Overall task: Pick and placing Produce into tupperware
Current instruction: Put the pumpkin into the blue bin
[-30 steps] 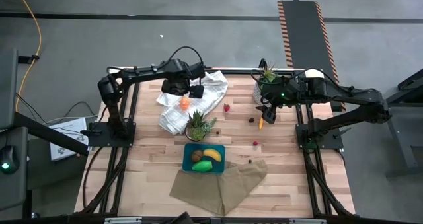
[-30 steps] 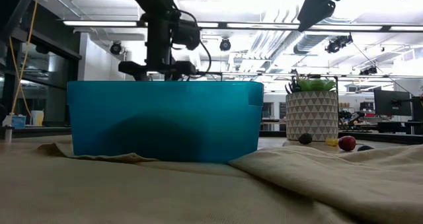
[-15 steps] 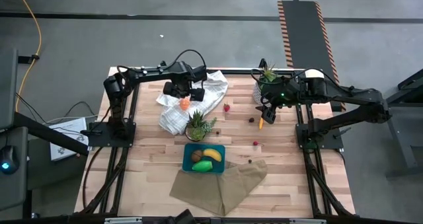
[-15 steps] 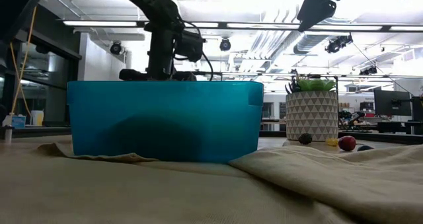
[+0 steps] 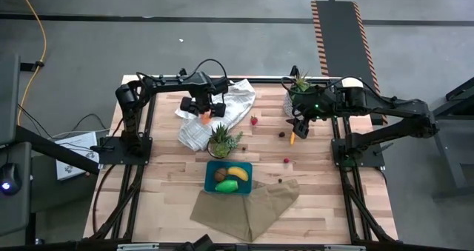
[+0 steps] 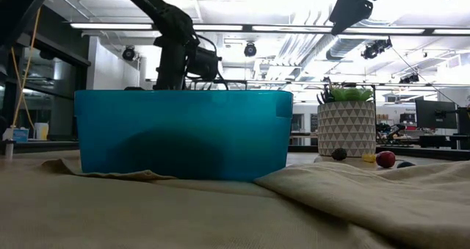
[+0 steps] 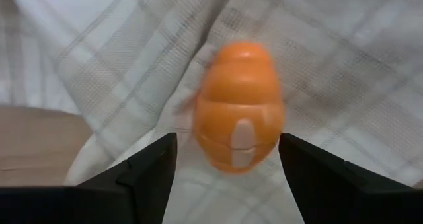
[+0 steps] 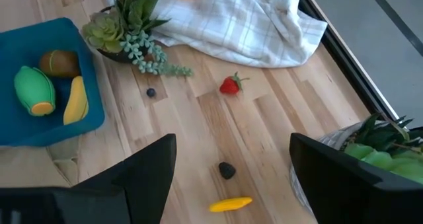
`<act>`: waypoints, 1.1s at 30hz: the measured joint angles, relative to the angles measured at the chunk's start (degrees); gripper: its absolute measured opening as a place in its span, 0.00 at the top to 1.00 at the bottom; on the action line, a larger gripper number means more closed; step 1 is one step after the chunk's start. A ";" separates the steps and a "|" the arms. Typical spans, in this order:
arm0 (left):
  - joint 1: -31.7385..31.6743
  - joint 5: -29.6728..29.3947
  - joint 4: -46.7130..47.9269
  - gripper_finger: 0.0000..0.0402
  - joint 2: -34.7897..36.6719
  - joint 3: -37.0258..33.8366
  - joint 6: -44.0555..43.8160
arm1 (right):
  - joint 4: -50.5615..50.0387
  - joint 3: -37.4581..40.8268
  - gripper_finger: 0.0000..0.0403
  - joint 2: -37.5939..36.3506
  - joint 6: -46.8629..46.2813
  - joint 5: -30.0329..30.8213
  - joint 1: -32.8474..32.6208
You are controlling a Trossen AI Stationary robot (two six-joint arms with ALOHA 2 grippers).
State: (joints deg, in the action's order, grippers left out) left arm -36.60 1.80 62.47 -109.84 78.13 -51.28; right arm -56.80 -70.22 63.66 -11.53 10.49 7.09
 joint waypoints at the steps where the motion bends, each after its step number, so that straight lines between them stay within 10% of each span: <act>1: 0.00 0.14 -0.66 0.38 0.00 0.00 0.01 | 0.30 0.00 0.29 0.00 0.00 -0.01 0.00; 33: -0.15 -1.20 -4.04 0.42 0.00 0.02 8.98 | 1.41 0.00 0.29 0.02 -0.67 0.01 -0.02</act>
State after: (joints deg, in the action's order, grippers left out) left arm -36.75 0.60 58.43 -109.84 78.15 -42.30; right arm -55.40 -70.22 63.68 -12.20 10.50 7.07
